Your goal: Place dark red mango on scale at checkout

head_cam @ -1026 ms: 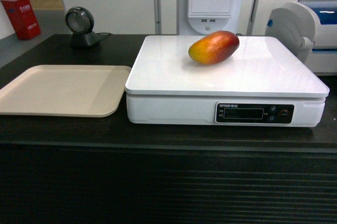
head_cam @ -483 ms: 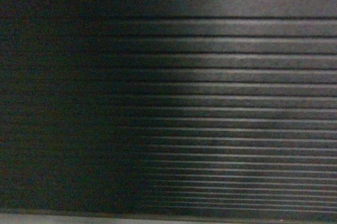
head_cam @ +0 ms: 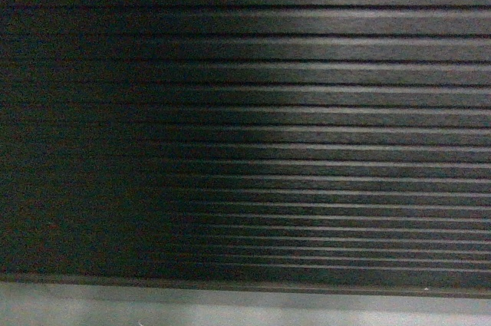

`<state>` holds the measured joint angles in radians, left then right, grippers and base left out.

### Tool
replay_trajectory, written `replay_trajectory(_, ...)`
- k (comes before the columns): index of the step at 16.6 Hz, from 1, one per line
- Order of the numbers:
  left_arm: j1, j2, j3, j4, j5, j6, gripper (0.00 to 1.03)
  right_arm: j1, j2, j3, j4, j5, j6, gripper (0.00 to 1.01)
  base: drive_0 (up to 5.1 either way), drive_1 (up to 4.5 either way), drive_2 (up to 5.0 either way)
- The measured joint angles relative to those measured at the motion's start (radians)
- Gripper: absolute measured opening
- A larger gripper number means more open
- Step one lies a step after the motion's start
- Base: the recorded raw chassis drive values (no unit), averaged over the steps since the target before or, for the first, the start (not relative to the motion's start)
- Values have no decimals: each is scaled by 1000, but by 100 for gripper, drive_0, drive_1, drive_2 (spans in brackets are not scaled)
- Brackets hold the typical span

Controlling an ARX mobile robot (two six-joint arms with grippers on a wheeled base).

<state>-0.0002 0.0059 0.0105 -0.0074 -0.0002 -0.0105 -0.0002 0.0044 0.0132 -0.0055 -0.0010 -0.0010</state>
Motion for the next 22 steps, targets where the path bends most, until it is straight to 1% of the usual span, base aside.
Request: replay_trajectory(22,0,0,0,1,0,0,98,0,0,0,1,0,0,98,0,0,0)
